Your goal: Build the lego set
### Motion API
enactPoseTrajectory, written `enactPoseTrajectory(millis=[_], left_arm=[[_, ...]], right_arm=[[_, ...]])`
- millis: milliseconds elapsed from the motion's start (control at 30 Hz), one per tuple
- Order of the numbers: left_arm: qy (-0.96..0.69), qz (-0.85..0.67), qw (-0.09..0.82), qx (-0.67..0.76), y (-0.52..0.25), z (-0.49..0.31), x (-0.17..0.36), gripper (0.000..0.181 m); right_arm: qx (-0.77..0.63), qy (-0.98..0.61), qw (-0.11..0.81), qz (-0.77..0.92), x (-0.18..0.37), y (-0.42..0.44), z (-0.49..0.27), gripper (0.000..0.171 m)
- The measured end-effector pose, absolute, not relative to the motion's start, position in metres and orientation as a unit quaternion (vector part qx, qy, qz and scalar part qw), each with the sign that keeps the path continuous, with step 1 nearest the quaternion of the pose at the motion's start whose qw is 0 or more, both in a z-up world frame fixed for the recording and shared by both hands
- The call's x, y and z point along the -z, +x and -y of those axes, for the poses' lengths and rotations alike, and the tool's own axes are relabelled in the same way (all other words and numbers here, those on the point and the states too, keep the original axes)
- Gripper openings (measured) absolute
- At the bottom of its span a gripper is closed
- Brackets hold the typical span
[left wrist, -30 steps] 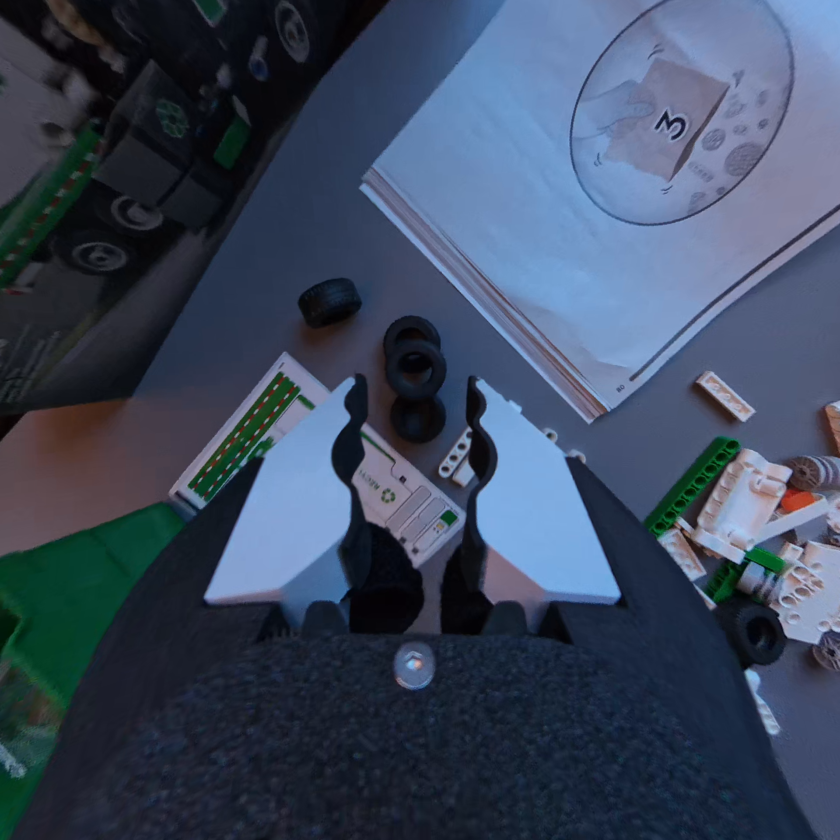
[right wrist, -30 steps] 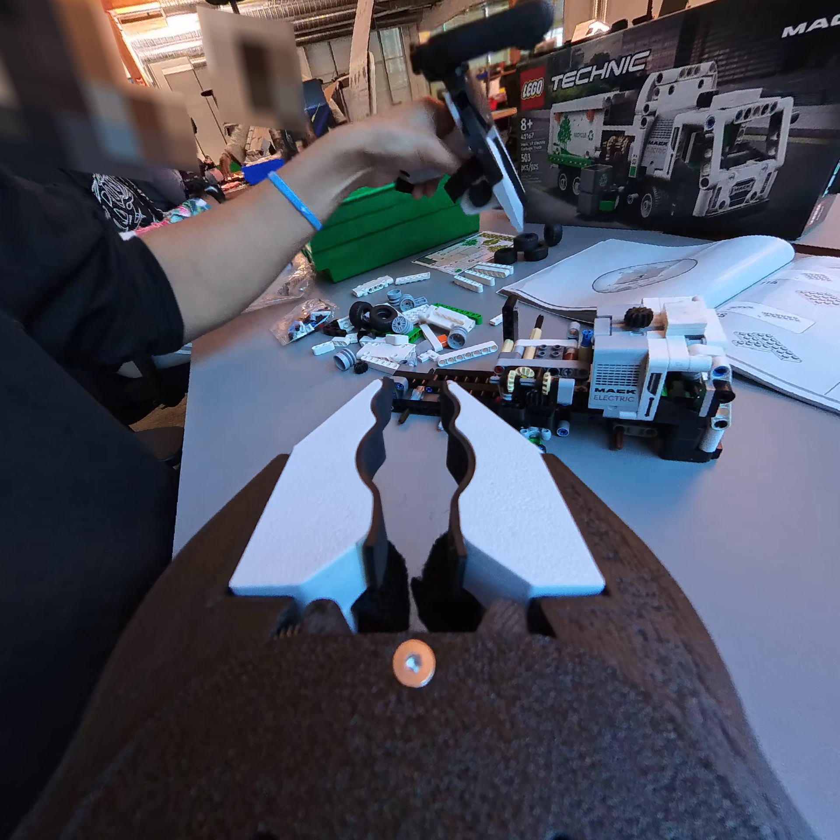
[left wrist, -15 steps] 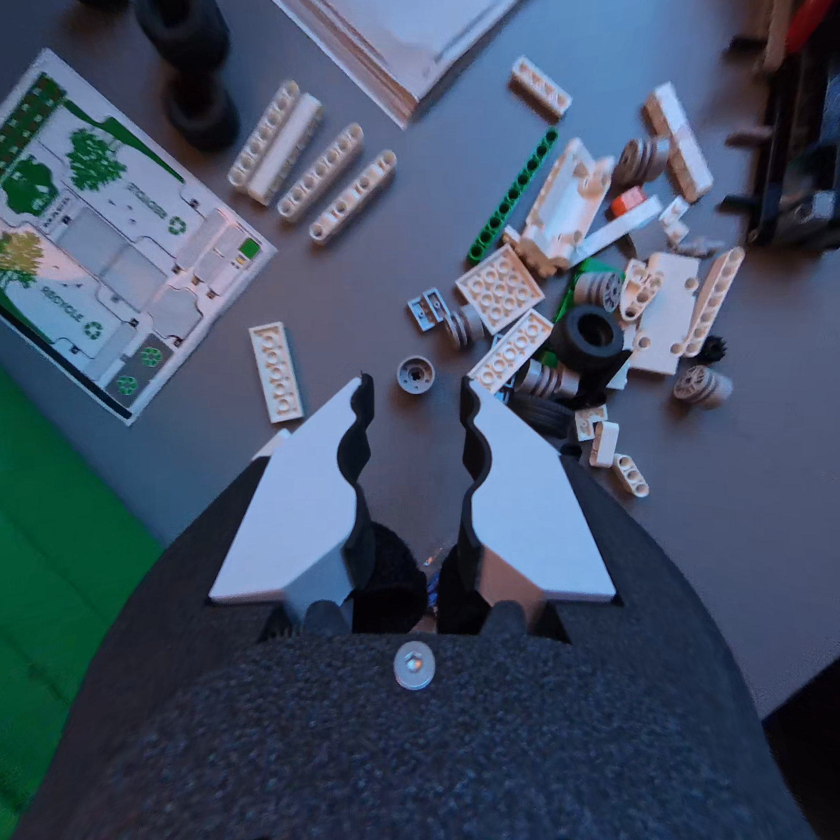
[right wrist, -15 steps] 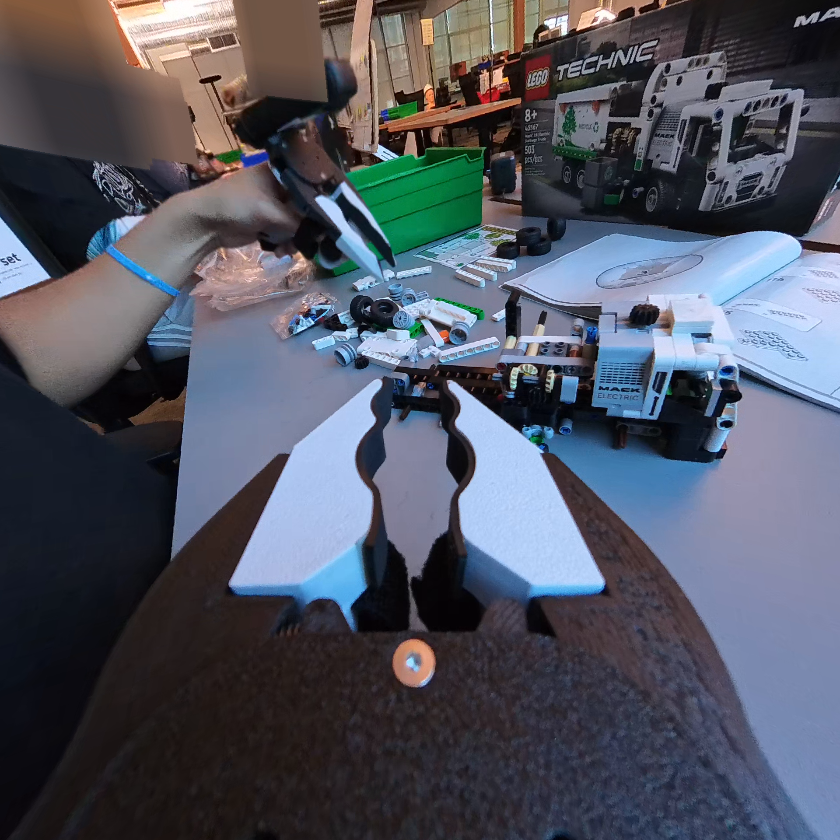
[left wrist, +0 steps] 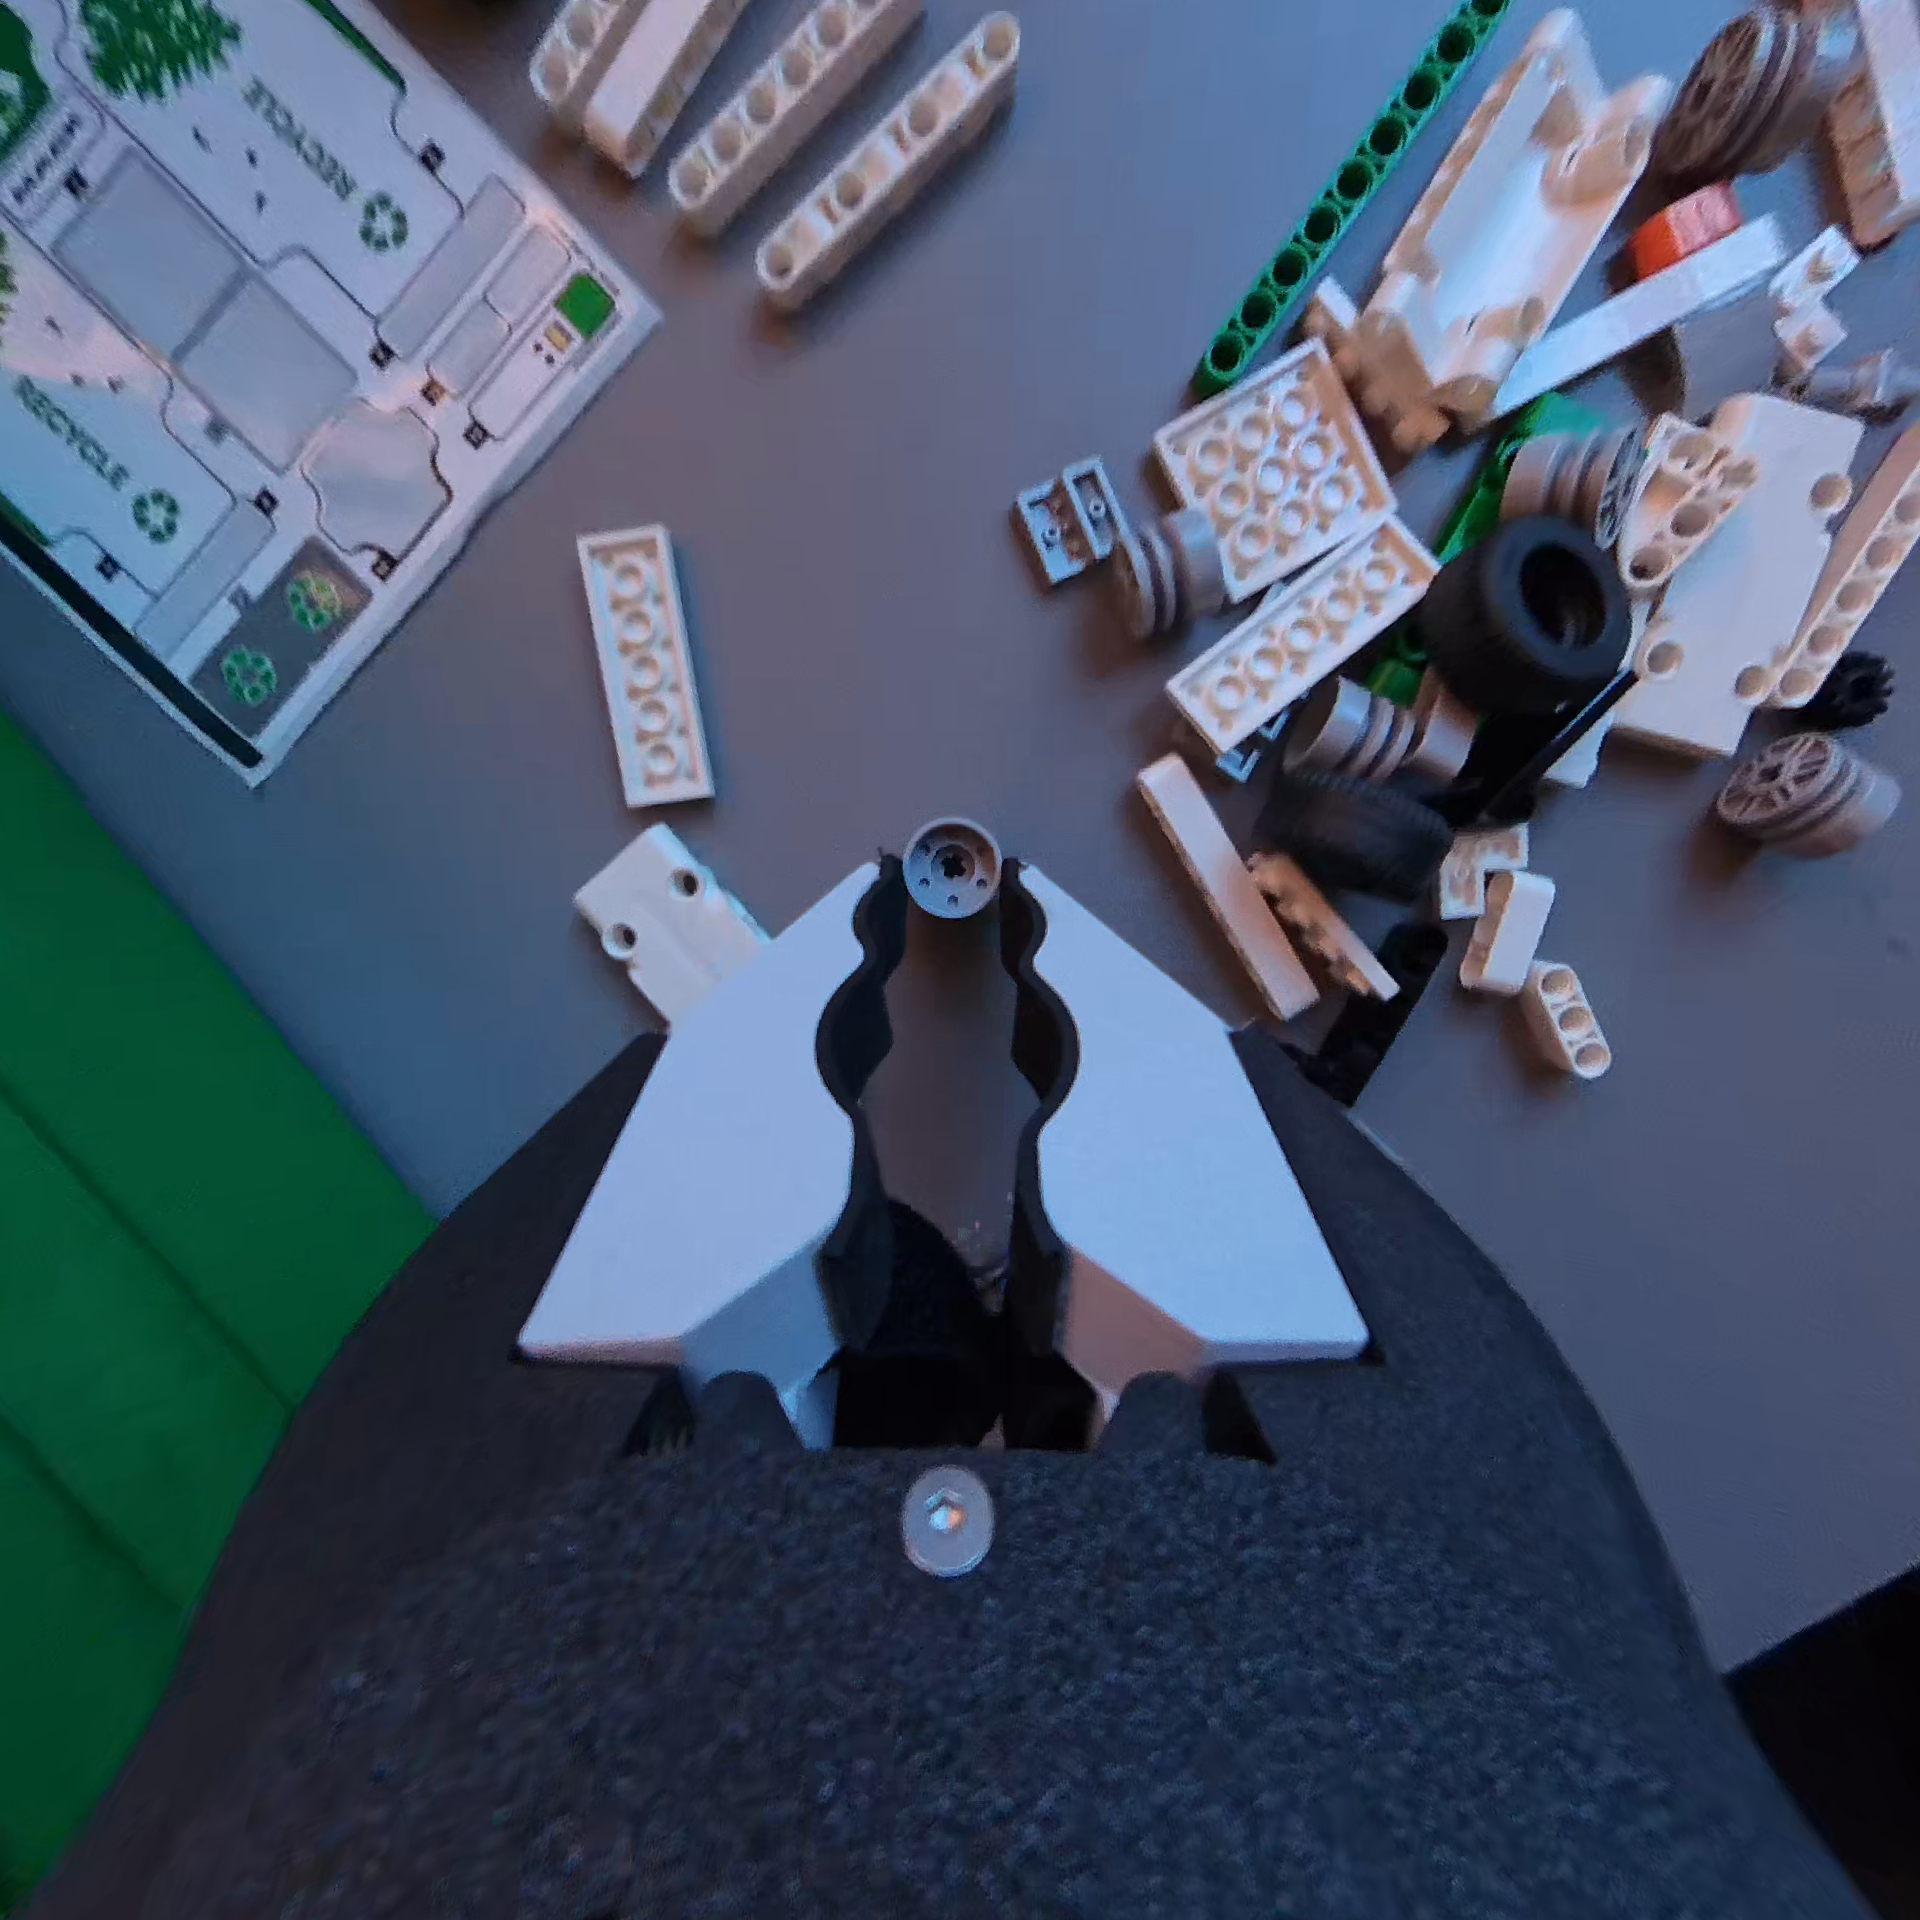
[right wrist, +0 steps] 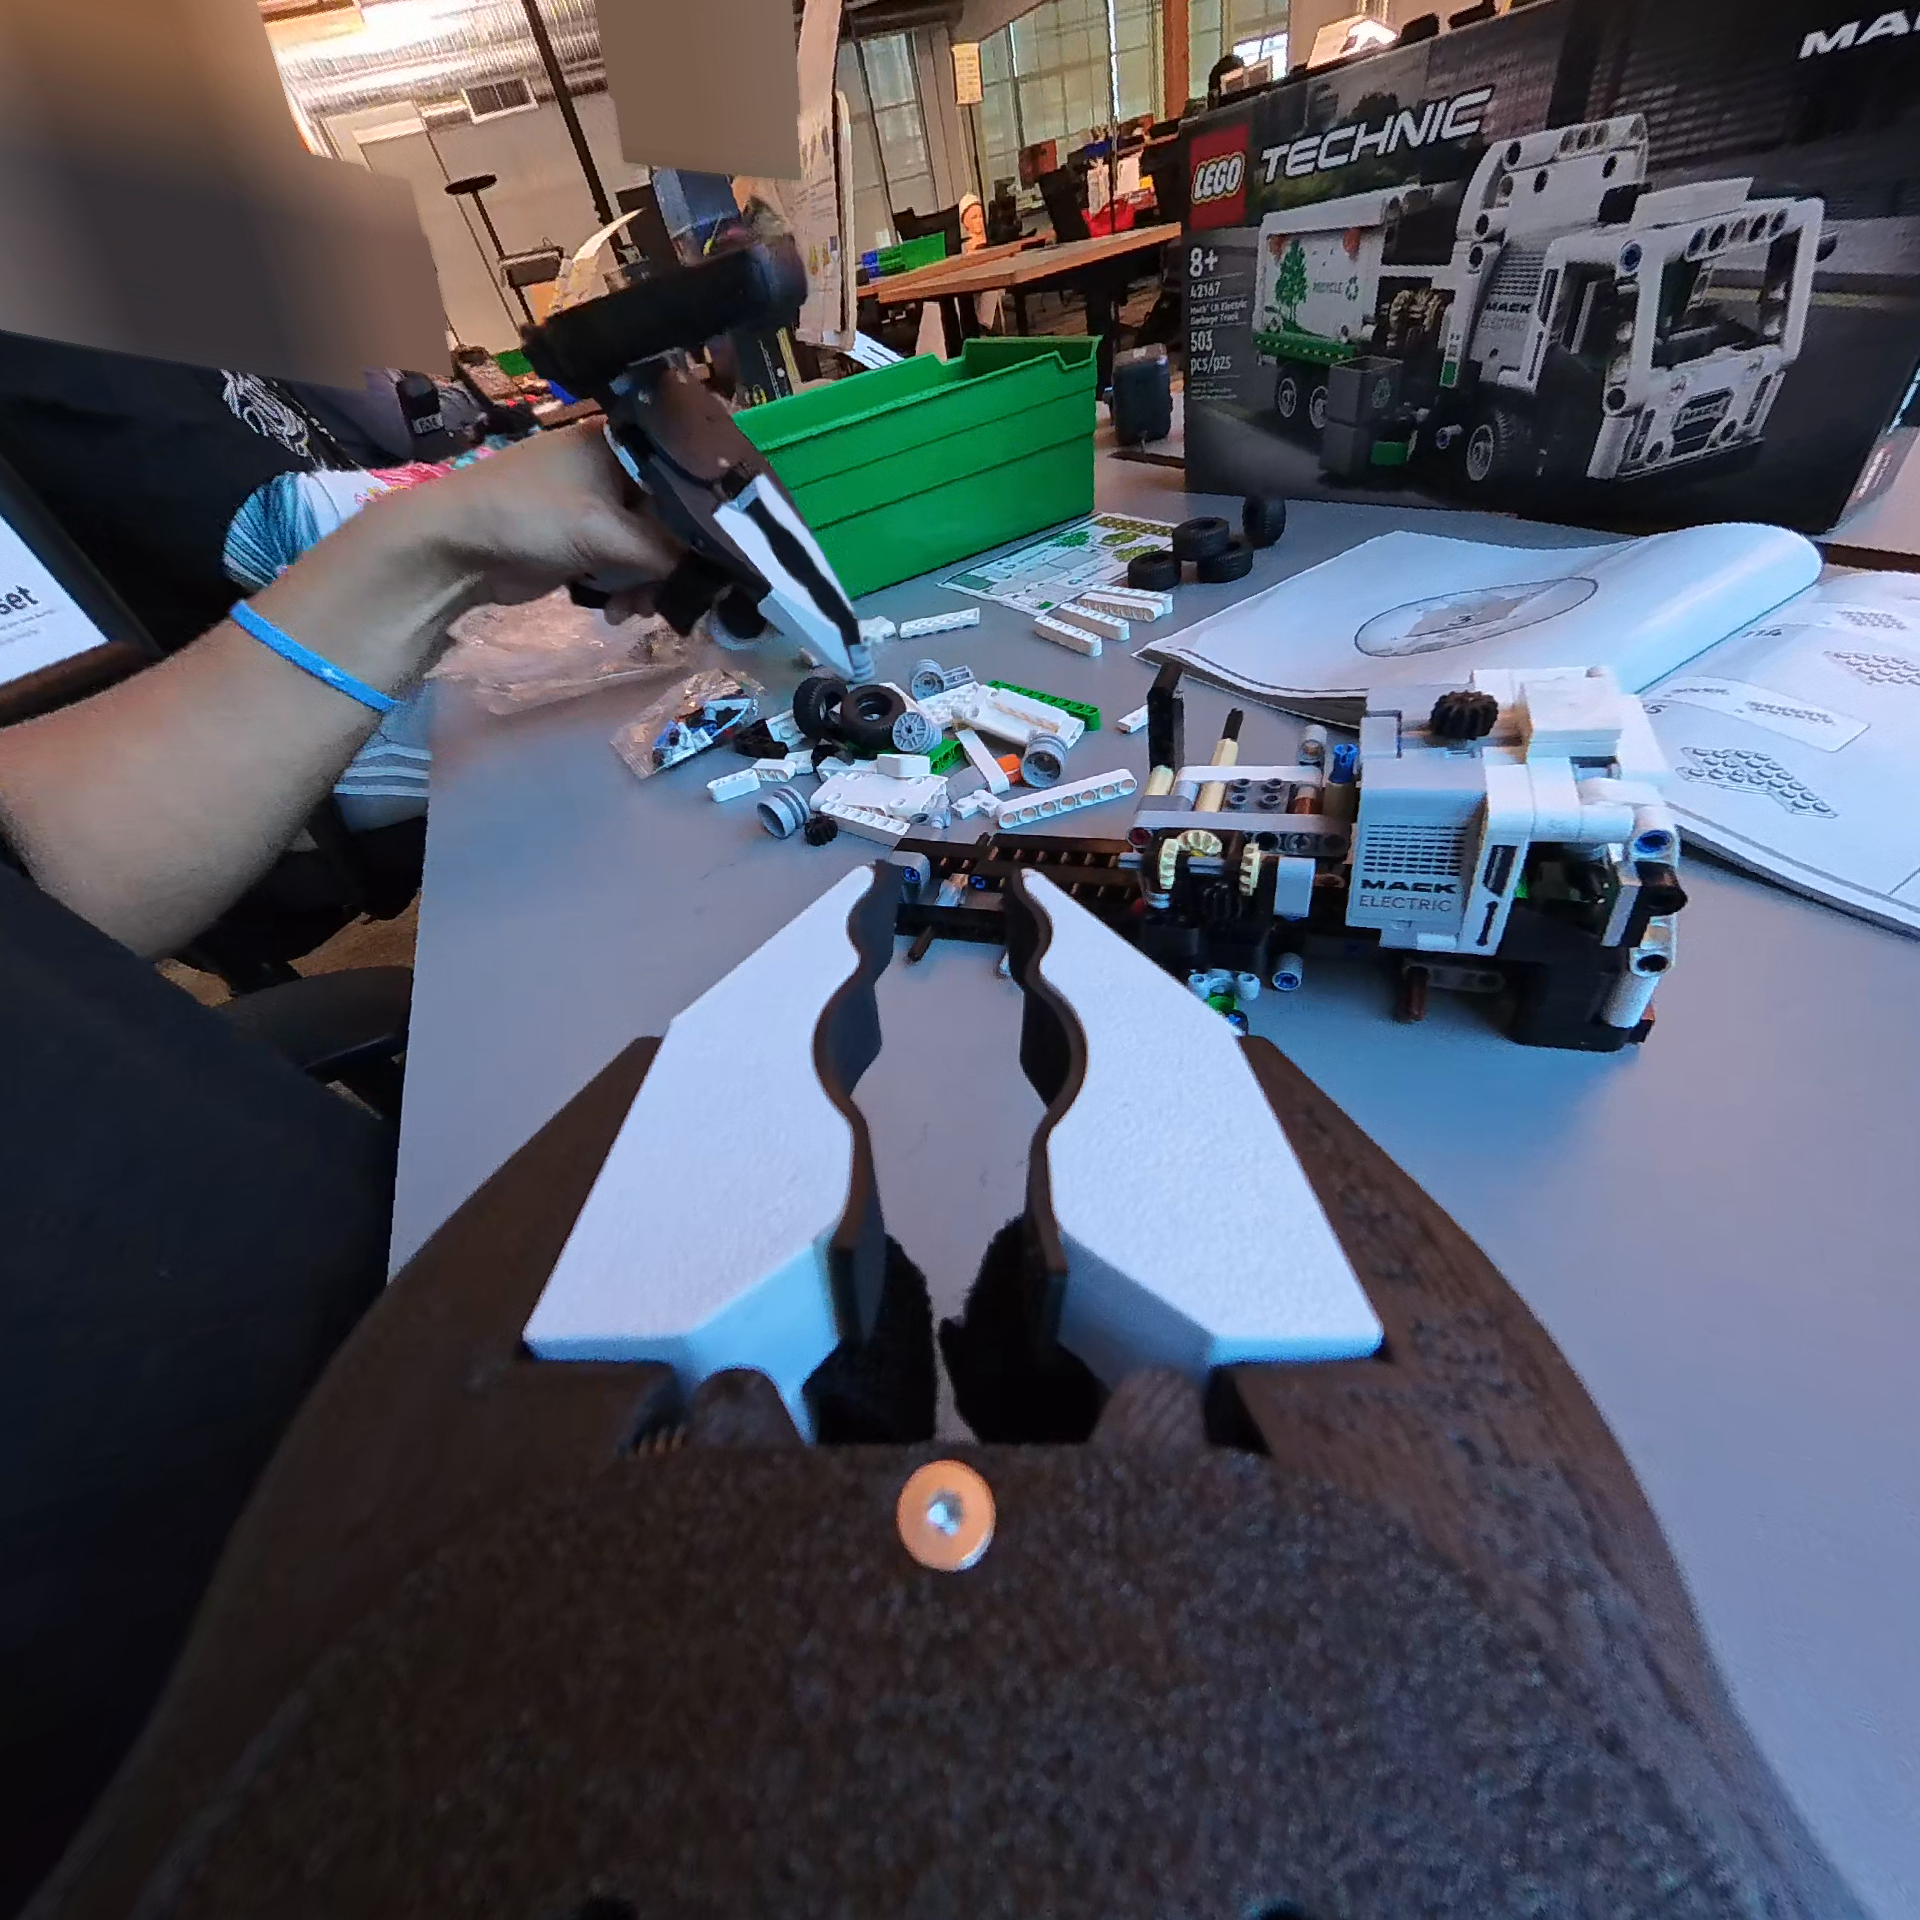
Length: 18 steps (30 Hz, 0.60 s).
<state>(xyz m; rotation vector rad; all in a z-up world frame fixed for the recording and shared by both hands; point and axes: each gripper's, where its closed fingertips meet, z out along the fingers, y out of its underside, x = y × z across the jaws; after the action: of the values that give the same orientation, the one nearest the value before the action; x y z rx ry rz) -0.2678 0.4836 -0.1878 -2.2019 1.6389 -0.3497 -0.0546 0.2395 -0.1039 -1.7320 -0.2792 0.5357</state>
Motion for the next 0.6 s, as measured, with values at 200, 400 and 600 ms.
enactPoseTrajectory(millis=[200, 400, 600], left_arm=[[-0.779, -0.577, 0.206, 0.133, -0.255, -0.485, 0.181, 0.035], [-0.779, -0.567, 0.185, 0.194, -0.210, -0.467, 0.172, 0.035], [-0.790, -0.558, 0.170, 0.189, -0.209, -0.462, 0.179, 0.014]], right_arm=[[-0.231, -0.748, 0.610, 0.123, 0.103, -0.055, -0.239, 0.020], [-0.234, -0.745, 0.613, 0.120, 0.102, -0.054, -0.238, 0.020], [-0.237, -0.746, 0.611, 0.120, 0.102, -0.055, -0.238, 0.020]])
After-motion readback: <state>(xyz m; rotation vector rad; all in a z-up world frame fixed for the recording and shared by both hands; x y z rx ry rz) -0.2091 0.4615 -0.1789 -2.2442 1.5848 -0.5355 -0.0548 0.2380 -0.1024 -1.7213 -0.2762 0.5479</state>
